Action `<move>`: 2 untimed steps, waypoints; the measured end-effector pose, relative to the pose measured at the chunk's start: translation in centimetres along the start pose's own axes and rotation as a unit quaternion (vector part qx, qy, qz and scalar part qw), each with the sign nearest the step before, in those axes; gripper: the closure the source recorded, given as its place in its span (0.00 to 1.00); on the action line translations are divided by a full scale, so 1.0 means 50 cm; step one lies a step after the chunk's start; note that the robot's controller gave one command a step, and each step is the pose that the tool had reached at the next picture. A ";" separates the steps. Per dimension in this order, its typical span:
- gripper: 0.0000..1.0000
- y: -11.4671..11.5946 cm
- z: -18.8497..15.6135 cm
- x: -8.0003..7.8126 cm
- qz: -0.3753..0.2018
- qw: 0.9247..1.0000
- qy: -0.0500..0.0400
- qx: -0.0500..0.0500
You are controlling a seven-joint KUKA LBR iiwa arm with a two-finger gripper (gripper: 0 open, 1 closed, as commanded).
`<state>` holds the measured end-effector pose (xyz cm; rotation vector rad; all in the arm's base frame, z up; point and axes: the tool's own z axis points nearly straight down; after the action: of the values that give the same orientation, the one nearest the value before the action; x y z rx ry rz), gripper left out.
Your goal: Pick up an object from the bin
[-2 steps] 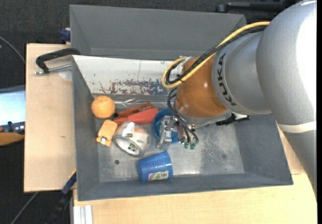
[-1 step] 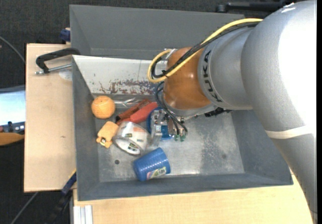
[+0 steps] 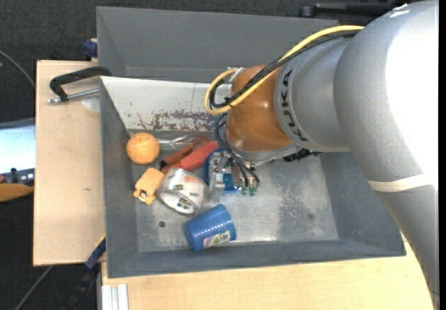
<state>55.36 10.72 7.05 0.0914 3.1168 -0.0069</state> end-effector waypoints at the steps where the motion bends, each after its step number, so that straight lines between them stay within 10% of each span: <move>1: 1.00 0.019 -0.003 0.018 0.007 1.000 -0.001 0.000; 2: 1.00 0.075 0.000 0.037 0.004 1.000 0.003 0.002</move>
Offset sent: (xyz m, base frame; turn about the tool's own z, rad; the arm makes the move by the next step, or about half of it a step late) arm -0.0153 0.0396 -0.0005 0.0095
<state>53.73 14.59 6.99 0.1035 3.1223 -0.0114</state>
